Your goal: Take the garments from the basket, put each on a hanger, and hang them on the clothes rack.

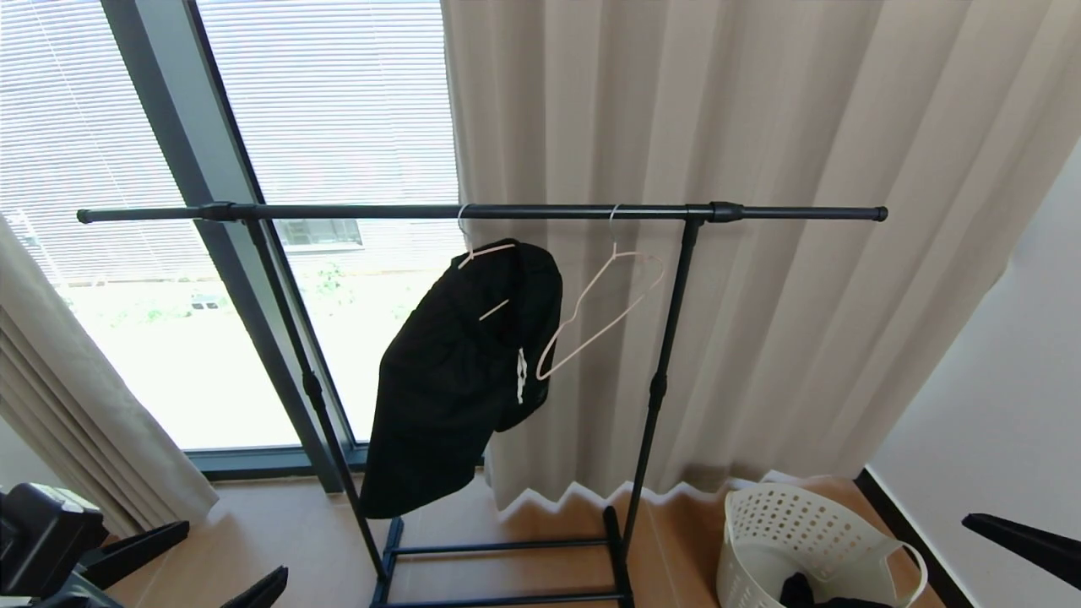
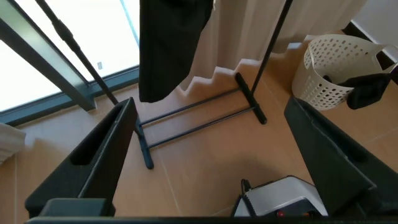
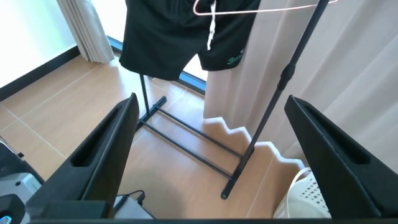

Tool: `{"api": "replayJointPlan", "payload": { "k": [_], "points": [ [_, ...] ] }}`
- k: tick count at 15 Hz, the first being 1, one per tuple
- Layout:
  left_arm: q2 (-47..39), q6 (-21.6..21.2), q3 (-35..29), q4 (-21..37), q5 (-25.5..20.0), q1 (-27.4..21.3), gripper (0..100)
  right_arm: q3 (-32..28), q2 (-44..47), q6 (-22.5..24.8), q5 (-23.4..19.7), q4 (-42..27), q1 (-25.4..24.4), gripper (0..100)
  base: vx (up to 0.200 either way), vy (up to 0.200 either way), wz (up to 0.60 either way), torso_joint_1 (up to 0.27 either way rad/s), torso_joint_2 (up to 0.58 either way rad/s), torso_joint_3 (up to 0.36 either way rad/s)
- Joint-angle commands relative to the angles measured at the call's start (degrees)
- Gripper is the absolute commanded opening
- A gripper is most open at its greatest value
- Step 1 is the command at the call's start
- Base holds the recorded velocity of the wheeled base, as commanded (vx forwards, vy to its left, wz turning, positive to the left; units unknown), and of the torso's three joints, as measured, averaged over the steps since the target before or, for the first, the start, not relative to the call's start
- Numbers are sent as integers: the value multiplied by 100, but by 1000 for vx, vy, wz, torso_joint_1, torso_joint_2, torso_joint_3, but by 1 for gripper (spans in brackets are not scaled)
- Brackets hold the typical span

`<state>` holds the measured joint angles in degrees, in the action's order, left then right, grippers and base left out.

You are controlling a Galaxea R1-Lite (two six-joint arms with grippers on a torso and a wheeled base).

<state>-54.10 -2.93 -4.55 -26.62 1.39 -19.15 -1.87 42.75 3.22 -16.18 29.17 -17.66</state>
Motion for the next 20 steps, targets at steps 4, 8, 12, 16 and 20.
{"api": "replayJointPlan", "payload": {
  "k": [4,8,12,16,20],
  "points": [
    [857,3,455,8,10,8,100,187,-1955,30,211,-1353,9,100,0,0,0,0,0,0],
    [1728,3,455,790,10,34,100,187,-2702,82,651,-2197,9,100,0,0,0,0,0,0],
    [2940,3,455,1915,19,43,100,187,-3080,170,1099,-2566,9,100,0,0,0,0,0,0],
    [3608,284,455,2513,10,201,100,187,-3115,232,1284,-2592,96,100,0,0,0,0,0,0],
    [4285,117,455,2513,10,1476,100,187,-3423,232,1301,-2592,738,100,0,0,0,0,0,0]
  ]
}}
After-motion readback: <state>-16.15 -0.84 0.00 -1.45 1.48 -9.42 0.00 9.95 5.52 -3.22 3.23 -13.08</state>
